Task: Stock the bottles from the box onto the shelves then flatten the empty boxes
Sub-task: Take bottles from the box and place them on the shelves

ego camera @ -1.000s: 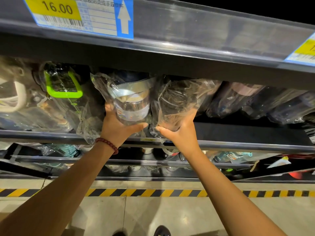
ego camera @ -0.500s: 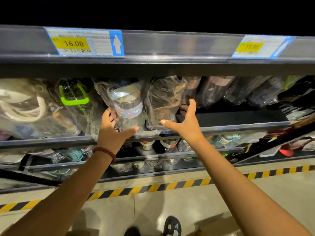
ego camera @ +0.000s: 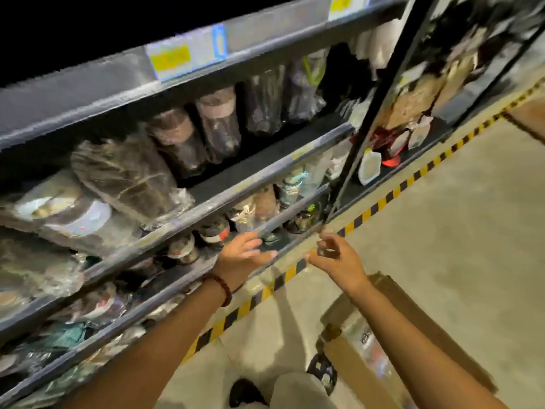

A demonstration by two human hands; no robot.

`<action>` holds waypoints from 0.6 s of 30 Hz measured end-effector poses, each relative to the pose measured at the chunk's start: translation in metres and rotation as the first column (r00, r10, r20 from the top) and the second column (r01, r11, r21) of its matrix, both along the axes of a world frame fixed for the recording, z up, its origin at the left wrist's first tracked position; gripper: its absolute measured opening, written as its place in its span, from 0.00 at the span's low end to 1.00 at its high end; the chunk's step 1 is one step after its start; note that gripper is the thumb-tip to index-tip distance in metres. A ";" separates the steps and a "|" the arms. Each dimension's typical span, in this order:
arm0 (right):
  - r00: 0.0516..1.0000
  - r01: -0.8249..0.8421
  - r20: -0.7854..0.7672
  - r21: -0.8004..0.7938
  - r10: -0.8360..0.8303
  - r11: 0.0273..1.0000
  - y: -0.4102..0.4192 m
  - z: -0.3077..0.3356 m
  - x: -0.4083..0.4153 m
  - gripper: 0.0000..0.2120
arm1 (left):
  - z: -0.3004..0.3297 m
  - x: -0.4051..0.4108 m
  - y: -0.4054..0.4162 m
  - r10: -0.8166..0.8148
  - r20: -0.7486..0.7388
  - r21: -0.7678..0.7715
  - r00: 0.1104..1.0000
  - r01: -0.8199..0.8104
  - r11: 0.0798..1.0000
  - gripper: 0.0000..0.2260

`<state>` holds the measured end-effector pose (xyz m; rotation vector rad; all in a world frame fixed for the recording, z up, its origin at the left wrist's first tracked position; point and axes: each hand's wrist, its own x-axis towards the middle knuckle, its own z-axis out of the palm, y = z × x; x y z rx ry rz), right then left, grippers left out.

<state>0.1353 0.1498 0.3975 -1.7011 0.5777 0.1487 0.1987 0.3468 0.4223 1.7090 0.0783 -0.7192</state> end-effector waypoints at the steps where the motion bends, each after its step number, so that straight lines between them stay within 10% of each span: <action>1: 0.998 0.053 -0.030 0.013 -0.052 0.999 -0.019 -0.007 -0.018 0.19 | -0.004 0.000 -0.022 -0.057 -0.058 -0.016 0.997 0.056 0.998 0.34; 3: 0.982 0.158 -0.109 0.014 -0.156 0.987 -0.057 -0.021 -0.056 0.19 | -0.015 -0.007 -0.066 -0.238 -0.125 0.014 0.963 0.242 0.970 0.45; 18: 0.656 0.624 -0.508 -0.052 -0.559 0.780 -0.259 -0.167 -0.290 0.13 | -0.183 -0.137 -0.359 -0.646 -0.375 0.280 0.665 0.745 0.605 0.26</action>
